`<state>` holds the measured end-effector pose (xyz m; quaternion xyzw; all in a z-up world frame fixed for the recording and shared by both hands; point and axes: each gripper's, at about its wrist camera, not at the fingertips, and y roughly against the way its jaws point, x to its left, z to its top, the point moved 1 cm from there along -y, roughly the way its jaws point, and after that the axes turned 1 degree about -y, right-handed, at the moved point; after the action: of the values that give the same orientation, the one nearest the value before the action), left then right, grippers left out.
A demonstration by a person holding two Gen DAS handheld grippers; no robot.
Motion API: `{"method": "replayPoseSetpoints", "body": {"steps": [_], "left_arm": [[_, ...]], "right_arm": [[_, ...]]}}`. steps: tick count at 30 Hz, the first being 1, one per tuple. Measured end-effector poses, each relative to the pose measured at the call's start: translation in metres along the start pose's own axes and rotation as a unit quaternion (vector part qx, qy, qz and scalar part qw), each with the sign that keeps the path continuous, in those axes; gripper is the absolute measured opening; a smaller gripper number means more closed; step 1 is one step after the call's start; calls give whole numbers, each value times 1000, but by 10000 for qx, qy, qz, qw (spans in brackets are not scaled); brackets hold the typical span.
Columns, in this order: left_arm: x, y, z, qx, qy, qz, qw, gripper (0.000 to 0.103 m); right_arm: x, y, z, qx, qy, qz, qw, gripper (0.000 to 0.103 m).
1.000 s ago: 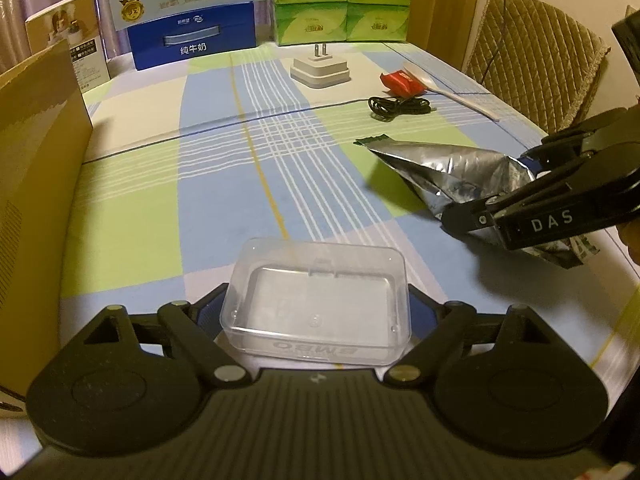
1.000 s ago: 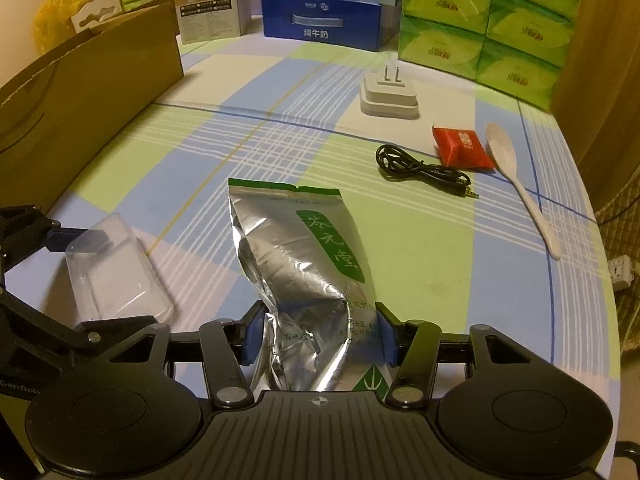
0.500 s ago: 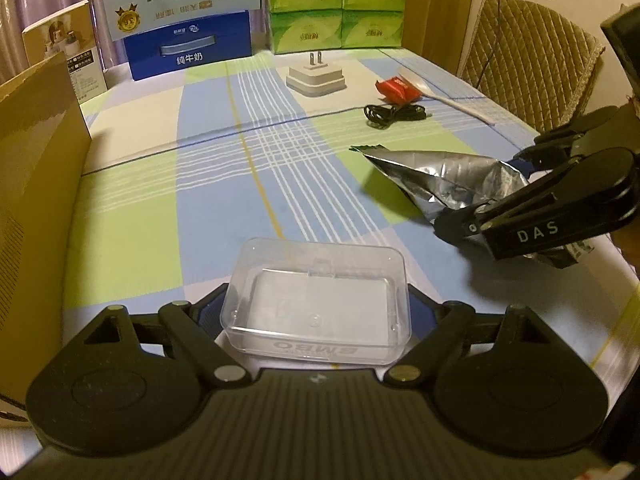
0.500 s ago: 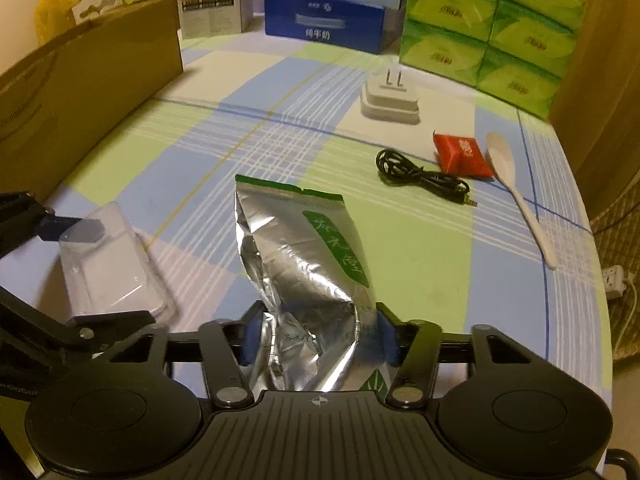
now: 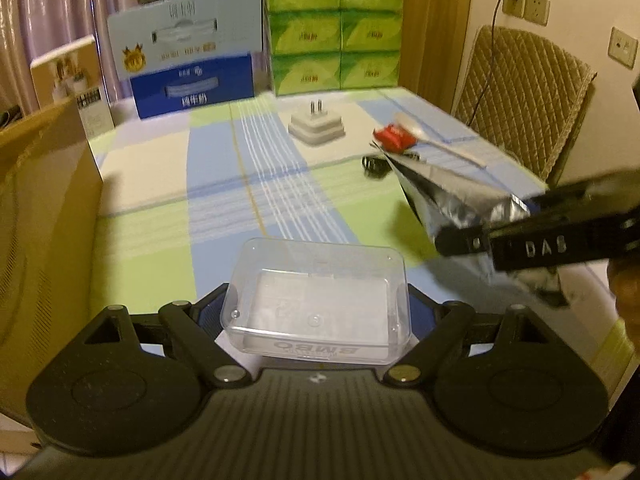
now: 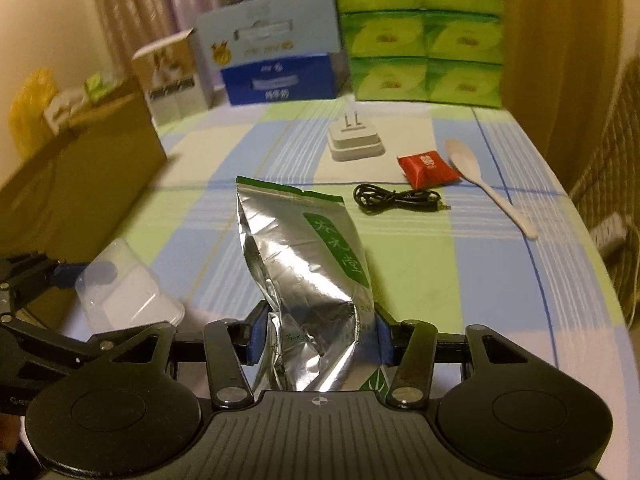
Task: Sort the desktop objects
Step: 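Lift the clear tray with the left tool while the right tool lifts the foil pouch, then carry tray and pouch over the cardboard box and open both tools to drop them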
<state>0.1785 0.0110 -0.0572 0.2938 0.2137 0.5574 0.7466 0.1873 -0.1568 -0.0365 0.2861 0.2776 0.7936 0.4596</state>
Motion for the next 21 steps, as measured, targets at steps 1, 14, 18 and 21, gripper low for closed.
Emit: {"method": "replayPoseSetpoints", "body": {"steps": [1, 14, 18, 21], "left_arm": [[0, 4, 2, -27, 2, -2, 10000, 84], [13, 76, 14, -438, -60, 239, 9987, 84], [21, 100, 21, -634, -20, 347, 9974, 84], [27, 115, 23, -707, -28, 448, 9965, 84]], "right_arm": [[0, 5, -1, -31, -187, 39, 9998, 49], [37, 76, -5, -458, -330, 70, 9984, 49], [51, 93, 2, -620, -265, 178, 9976, 49], [66, 101, 8, -710, -141, 276, 9970, 49]]}}
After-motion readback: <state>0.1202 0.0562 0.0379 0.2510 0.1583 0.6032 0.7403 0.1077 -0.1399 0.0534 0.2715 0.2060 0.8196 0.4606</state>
